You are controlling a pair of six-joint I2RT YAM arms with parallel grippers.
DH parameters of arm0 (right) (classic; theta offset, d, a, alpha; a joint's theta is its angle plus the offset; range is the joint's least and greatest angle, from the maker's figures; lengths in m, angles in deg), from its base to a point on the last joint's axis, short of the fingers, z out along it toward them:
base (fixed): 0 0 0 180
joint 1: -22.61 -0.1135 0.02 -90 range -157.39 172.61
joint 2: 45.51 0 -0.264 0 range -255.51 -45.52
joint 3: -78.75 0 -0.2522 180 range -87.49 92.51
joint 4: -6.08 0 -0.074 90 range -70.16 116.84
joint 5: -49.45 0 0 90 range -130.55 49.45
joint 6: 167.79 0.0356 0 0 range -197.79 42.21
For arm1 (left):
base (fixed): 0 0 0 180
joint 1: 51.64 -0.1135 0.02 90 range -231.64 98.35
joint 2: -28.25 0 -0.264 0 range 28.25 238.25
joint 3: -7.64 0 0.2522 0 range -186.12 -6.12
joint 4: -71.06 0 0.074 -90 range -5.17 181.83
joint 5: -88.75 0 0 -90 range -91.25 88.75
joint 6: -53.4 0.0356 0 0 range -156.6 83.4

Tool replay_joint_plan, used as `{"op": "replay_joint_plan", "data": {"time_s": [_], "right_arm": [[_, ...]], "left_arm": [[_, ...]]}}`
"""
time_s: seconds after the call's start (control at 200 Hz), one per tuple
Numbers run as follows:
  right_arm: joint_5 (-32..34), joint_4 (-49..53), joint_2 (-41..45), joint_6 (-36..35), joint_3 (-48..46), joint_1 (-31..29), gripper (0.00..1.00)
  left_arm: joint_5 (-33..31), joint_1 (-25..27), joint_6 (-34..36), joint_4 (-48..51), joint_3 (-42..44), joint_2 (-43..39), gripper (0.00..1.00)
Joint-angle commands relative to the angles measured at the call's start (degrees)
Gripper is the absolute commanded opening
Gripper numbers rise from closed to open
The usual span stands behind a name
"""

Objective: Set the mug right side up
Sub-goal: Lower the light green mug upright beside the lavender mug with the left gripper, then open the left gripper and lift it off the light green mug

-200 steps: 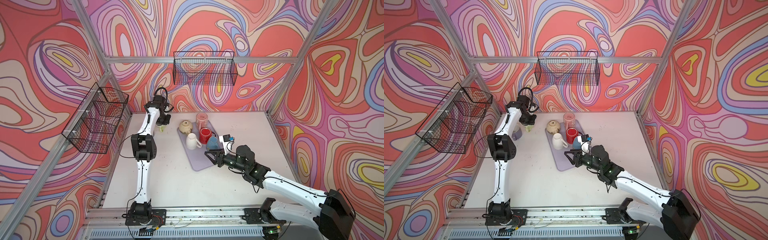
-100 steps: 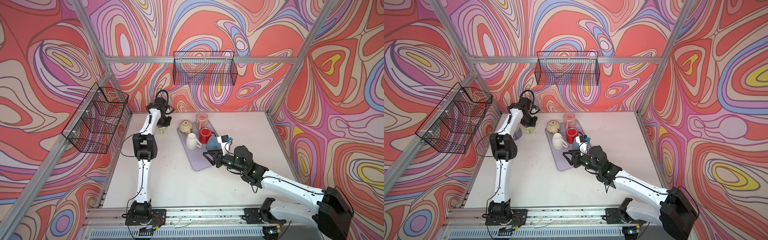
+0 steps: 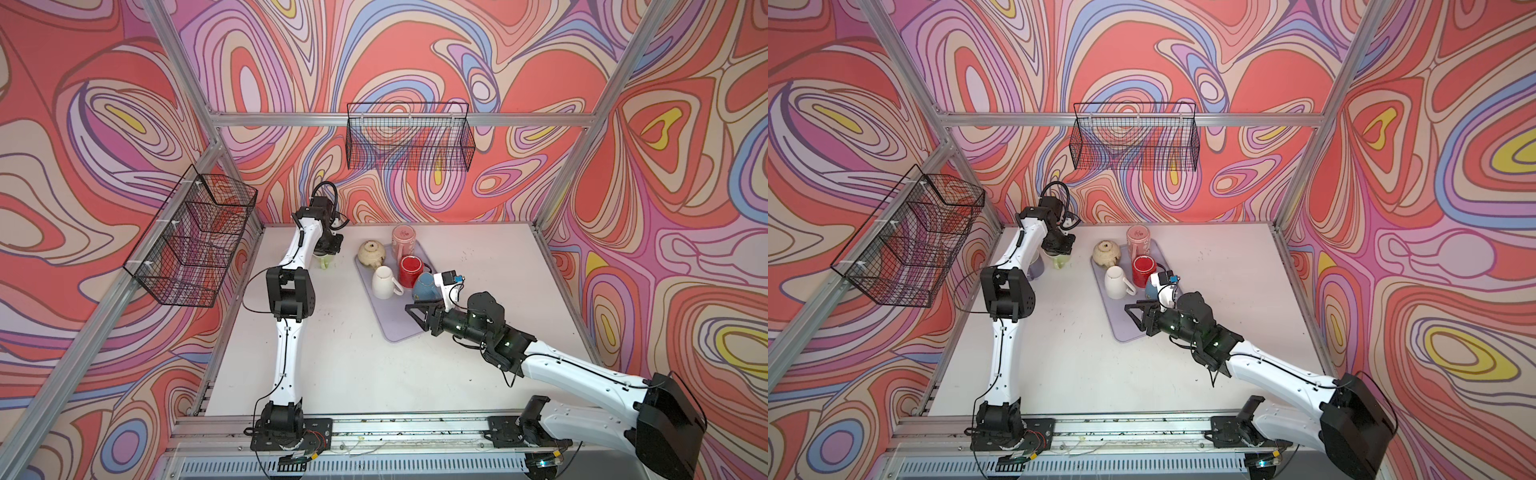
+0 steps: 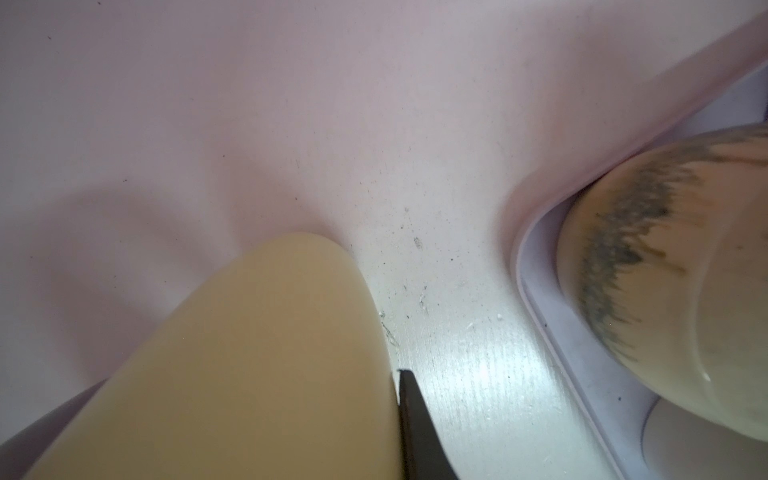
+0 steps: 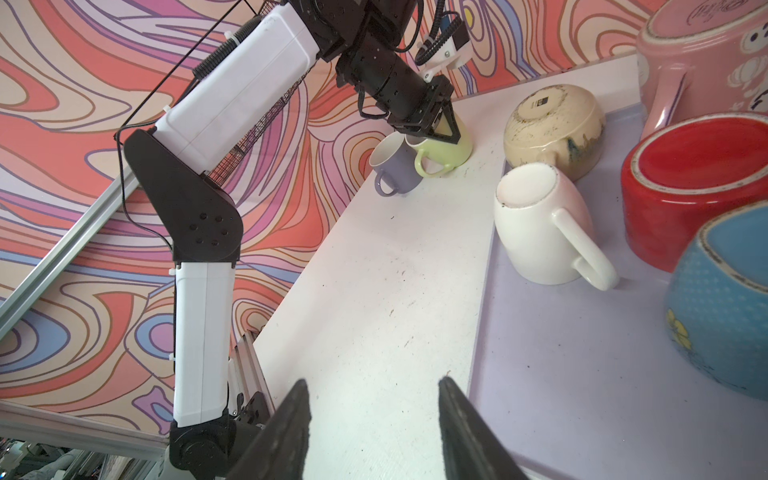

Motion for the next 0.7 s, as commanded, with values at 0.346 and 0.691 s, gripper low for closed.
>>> {"op": "replay_joint_plan", "data": {"time_s": [0.346, 0.691], "right_arm": [[1.1, -0.8, -0.3, 0.2, 0.5, -0.4, 0.51], [1.0, -0.8, 0.1, 0.2, 0.2, -0.4, 0.51]], "left_arm": [[-1.0, -0.3, 0.7, 0.0, -1.9, -0.2, 0.26], [-0.3, -0.2, 0.6, 0.2, -2.3, -0.6, 0.30]]}}
